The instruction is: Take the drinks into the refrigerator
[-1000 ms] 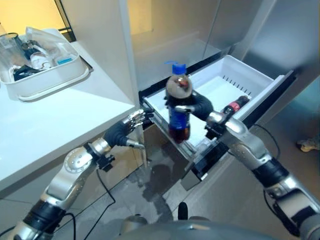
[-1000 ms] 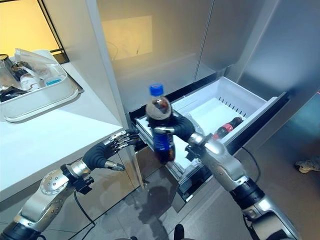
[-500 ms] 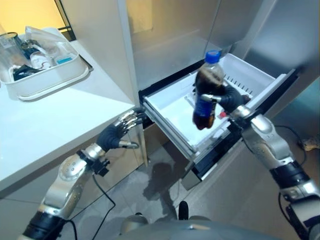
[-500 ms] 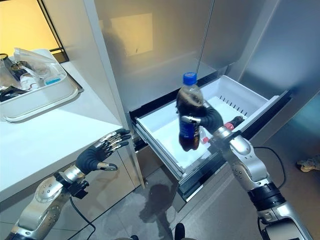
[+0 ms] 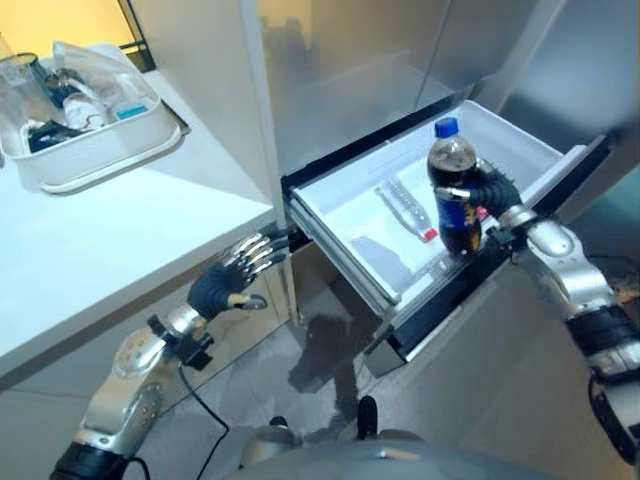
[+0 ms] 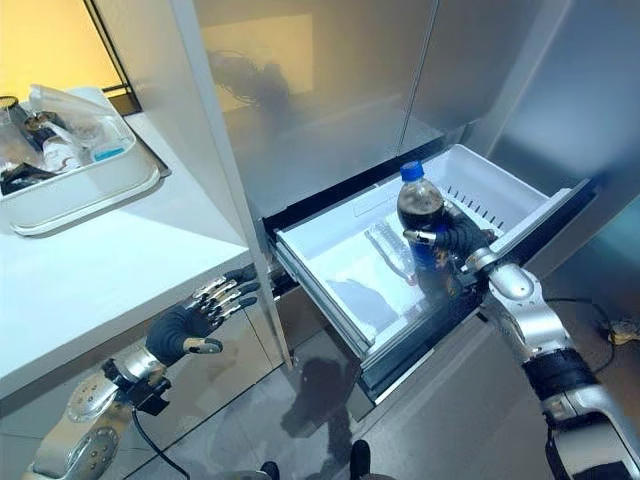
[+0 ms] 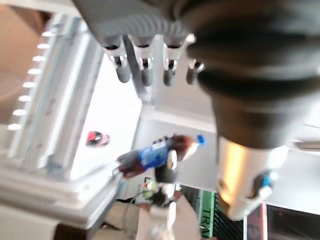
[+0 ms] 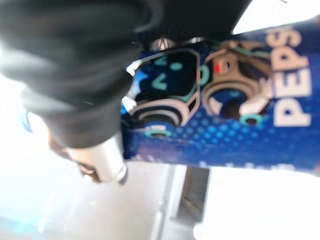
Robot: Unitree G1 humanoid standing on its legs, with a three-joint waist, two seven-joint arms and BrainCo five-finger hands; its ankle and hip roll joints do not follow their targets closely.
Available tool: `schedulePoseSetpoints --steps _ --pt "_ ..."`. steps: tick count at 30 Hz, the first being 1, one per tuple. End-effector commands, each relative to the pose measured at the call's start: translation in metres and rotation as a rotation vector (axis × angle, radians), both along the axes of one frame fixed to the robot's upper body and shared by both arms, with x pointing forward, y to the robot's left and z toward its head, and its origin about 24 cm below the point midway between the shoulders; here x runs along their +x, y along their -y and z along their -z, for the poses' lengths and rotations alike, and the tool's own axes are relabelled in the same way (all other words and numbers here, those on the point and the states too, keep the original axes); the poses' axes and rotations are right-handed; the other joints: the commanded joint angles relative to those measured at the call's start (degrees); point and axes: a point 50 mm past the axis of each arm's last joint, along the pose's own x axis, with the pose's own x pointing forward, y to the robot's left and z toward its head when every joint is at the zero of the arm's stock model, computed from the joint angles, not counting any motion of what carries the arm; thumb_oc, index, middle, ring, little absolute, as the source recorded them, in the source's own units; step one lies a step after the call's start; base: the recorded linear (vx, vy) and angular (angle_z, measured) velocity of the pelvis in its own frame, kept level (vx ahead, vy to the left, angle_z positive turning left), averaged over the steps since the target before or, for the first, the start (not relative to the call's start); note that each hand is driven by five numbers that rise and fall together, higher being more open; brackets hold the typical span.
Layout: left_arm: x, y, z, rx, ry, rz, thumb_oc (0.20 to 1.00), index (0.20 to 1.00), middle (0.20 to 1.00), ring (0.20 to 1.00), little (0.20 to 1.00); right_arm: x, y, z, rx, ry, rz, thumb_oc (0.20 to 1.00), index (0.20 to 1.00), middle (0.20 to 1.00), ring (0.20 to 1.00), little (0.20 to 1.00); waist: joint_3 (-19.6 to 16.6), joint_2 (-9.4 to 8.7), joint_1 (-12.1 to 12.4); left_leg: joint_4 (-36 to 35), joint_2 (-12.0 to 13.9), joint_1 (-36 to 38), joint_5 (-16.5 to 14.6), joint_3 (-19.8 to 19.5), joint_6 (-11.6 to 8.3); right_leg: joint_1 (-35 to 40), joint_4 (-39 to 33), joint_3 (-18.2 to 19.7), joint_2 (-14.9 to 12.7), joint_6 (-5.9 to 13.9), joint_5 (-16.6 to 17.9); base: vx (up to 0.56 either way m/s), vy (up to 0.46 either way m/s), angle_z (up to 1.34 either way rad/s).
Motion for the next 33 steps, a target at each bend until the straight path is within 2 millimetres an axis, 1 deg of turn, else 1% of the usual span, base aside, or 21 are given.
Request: schedulePoseSetpoints --steps 1,4,5,8,10,15,18,22,23,26,27,28,29,31,33 --pt "0.004 0.01 -0.022 -0.042 0.109 0.094 1.0 1.0 1.0 1.0 1.0 0.012 -0.012 -0.104 -0.062 0.357 -0.055 0.2 0.2 0.2 0.2 0.2 1.4 0.38 2.1 0.1 -1.3 -1.2 -2.6 -6.0 3.27 -1.8 10.6 -4.2 -1.5 4.0 -6.6 -0.06 -0.015 0.04" --pt "0.004 0.012 -0.025 -0.038 0.121 0.11 1.0 1.0 1.0 1.0 1.0 0.017 -0.016 -0.106 -0.097 0.34 -0.07 0.2 0.2 0.2 0.2 0.2 2.2 0.57 2.3 0.2 -1.2 -2.3 -2.1 -6.1 3.16 -3.0 11.2 -4.5 -1.5 3.97 -6.5 -0.07 -0.009 0.02" --pt "0.004 0.013 -0.029 -0.024 0.135 0.133 1.0 1.0 1.0 1.0 1.0 0.019 -0.021 -0.114 -0.166 0.348 -0.08 0.2 0.2 0.2 0.2 0.2 3.2 0.74 2.5 0.3 -1.1 -3.3 -1.5 -6.3 3.12 -4.4 12.0 -4.6 -1.4 3.94 -6.4 -0.09 -0.011 0.03" --pt "0.005 0.016 -0.033 -0.019 0.147 0.16 1.0 1.0 1.0 1.0 1.0 0.023 -0.024 -0.12 -0.184 0.35 -0.078 0.2 0.2 0.2 0.2 0.2 4.0 1.04 2.7 0.4 -0.9 -4.4 -1.1 -6.6 3.06 -5.5 12.7 -4.7 -1.4 3.9 -6.4 -0.08 -0.01 0.07" --pt "0.004 0.021 -0.036 -0.015 0.154 0.197 1.0 1.0 1.0 1.0 1.0 0.025 -0.035 -0.13 -0.219 0.367 -0.108 0.2 0.2 0.2 0.2 0.2 5.6 1.42 2.8 0.5 -0.7 -5.9 -0.3 -6.9 2.96 -7.5 14.0 -5.1 -1.3 3.88 -6.4 -0.1 -0.021 0.07" --pt "0.002 0.025 -0.035 -0.021 0.137 0.228 1.0 1.0 1.0 1.0 1.0 0.028 -0.043 -0.141 -0.266 0.384 -0.116 0.2 0.2 0.2 0.2 0.2 7.1 2.03 3.1 0.7 -0.6 -7.7 0.6 -7.6 2.79 -9.4 15.0 -5.6 -1.3 3.74 -6.3 -0.05 -0.018 0.05" --pt "0.001 0.027 -0.036 -0.018 0.136 0.244 1.0 1.0 1.0 1.0 1.0 0.03 -0.044 -0.144 -0.304 0.379 -0.118 0.2 0.2 0.2 0.2 0.2 7.8 2.46 3.3 0.7 -0.6 -8.4 1.0 -7.8 2.51 -9.9 15.0 -6.0 -1.3 3.65 -6.4 -0.04 -0.011 0.04" --pt "0.001 0.029 -0.037 -0.004 0.134 0.27 1.0 1.0 1.0 1.0 1.0 0.034 -0.044 -0.143 -0.356 0.357 -0.105 0.2 0.2 0.2 0.2 0.2 8.5 2.95 3.4 0.8 -0.5 -9.0 1.4 -8.1 2.29 -10.5 15.3 -6.2 -1.5 3.55 -6.3 -0.03 -0.013 0.0" --pt "0.0 0.03 -0.039 0.006 0.141 0.283 1.0 1.0 1.0 1.0 1.0 0.035 -0.046 -0.138 -0.379 0.331 -0.124 0.2 0.2 0.2 0.2 0.2 9.0 3.33 3.5 0.8 -0.4 -9.3 1.5 -8.2 2.17 -10.9 15.5 -6.3 -1.6 3.55 -6.3 -0.03 -0.002 0.01" --pt "0.0 0.03 -0.04 0.017 0.145 0.294 1.0 1.0 1.0 1.0 1.0 0.036 -0.044 -0.136 -0.412 0.313 -0.121 0.2 0.2 0.2 0.2 0.2 9.5 3.64 3.5 0.8 -0.4 -9.7 1.8 -8.3 2.05 -11.3 15.6 -6.3 -1.6 3.53 -6.3 -0.04 -0.011 0.02" --pt "-0.001 0.031 -0.041 0.029 0.152 0.307 1.0 1.0 1.0 1.0 1.0 0.04 -0.037 -0.134 -0.44 0.289 -0.088 0.2 0.2 0.2 0.2 0.2 9.9 4.0 3.7 0.8 -0.4 -10.1 2.0 -8.4 1.95 -11.8 15.7 -6.4 -1.7 3.55 -6.2 -0.04 -0.01 0.03" --pt "-0.001 0.031 -0.041 0.028 0.152 0.307 1.0 1.0 1.0 1.0 1.0 0.04 -0.037 -0.134 -0.44 0.29 -0.088 0.2 0.2 0.2 0.2 0.2 9.9 4.02 3.7 0.8 -0.4 -10.1 2.0 -8.4 1.95 -11.8 15.7 -6.4 -1.7 3.55 -6.2 -0.06 -0.022 0.05" --pt "-0.002 0.031 -0.042 0.032 0.153 0.314 1.0 1.0 1.0 1.0 1.0 0.041 -0.034 -0.13 -0.469 0.264 -0.079 0.2 0.2 0.2 0.2 0.2 10.5 4.39 3.8 0.8 -0.3 -10.4 2.2 -8.5 1.86 -12.2 15.8 -6.6 -1.7 3.46 -6.1 -0.03 -0.02 0.06" --pt "-0.002 0.032 -0.043 0.046 0.162 0.32 1.0 1.0 1.0 1.0 1.0 0.042 -0.027 -0.125 -0.499 0.233 -0.058 0.2 0.2 0.2 0.2 0.2 11.0 4.66 3.7 0.9 -0.3 -10.9 2.5 -8.7 1.72 -12.6 15.9 -6.8 -1.8 3.43 -6.1 -0.04 -0.021 0.1" --pt "-0.003 0.032 -0.045 0.066 0.175 0.323 1.0 1.0 1.0 1.0 1.0 0.044 -0.022 -0.115 -0.557 0.191 -0.04 0.2 0.2 0.2 0.2 0.2 11.6 4.92 3.5 0.9 -0.2 -11.3 2.7 -8.9 1.58 -13.1 16.2 -7.1 -1.9 3.36 -6.1 -0.05 -0.014 0.07"
